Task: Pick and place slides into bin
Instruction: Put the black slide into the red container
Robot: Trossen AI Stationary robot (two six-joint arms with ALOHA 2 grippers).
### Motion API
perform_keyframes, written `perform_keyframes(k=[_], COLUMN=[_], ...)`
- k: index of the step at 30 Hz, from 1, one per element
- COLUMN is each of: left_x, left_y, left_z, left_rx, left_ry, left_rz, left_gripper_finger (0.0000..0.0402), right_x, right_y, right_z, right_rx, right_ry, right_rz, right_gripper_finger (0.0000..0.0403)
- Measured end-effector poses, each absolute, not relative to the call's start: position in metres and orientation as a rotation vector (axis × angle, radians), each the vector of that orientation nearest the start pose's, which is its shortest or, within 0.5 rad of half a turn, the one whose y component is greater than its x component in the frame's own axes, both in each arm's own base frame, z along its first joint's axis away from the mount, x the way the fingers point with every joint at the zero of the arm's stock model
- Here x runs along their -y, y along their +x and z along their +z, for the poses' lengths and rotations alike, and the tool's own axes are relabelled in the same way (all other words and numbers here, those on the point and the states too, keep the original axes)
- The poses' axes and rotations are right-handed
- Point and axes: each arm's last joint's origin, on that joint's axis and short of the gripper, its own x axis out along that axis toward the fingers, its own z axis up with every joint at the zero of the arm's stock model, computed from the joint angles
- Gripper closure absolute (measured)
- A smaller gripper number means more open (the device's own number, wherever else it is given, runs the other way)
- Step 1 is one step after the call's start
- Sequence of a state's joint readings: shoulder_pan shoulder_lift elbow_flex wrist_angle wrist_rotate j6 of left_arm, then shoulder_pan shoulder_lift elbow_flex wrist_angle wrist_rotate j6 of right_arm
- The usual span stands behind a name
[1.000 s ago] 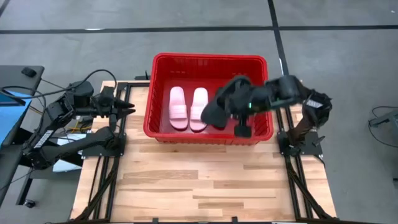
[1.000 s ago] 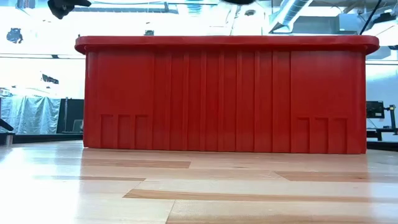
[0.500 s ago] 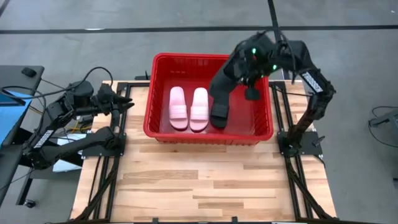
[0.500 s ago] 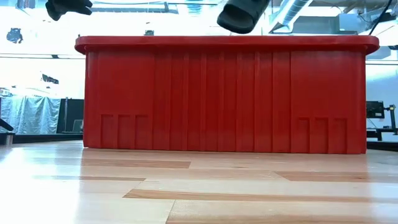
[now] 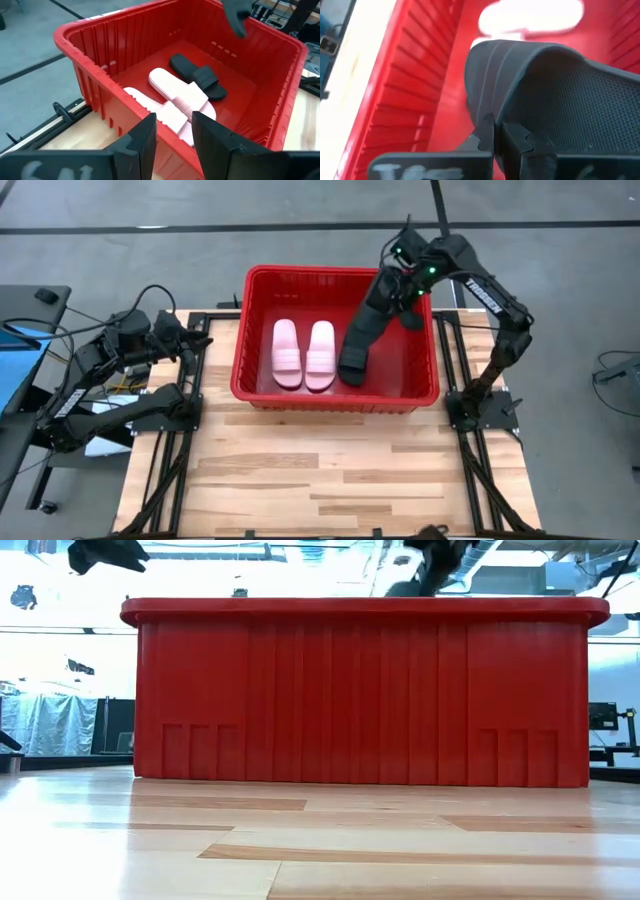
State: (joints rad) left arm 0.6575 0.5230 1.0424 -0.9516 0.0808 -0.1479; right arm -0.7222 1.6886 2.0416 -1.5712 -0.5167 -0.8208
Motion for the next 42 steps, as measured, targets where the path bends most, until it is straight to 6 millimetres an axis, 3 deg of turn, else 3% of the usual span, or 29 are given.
perform_keyframes(k=[12, 22, 29, 42], left_x=[-0.037, -0.038, -0.038, -0.038], left_y=[0.05, 0.05, 0.051, 0.051], left_z=[0.369, 0.37, 0.371, 0.371], left_rx=[-0.365, -0.349, -0.334, -0.324], left_ry=[-0.298, -0.29, -0.29, -0.323], left_rz=[0.635, 0.647, 0.647, 0.653], left_gripper_finger=[0.0287, 0.0287, 0.0287, 0.0287], right_x=[0.195, 0.188, 0.186, 0.212], right_y=[0.223, 0.216, 0.217, 0.235], right_z=[0.332, 0.288, 0.265, 0.197], right_rx=[-1.17, -1.269, -1.272, -1.467], right_ry=[0.192, 0.299, 0.271, 0.339], right_rz=[0.345, 0.431, 0.474, 0.522], right_gripper_finger=[0.0403, 0.0403, 0.0403, 0.0403])
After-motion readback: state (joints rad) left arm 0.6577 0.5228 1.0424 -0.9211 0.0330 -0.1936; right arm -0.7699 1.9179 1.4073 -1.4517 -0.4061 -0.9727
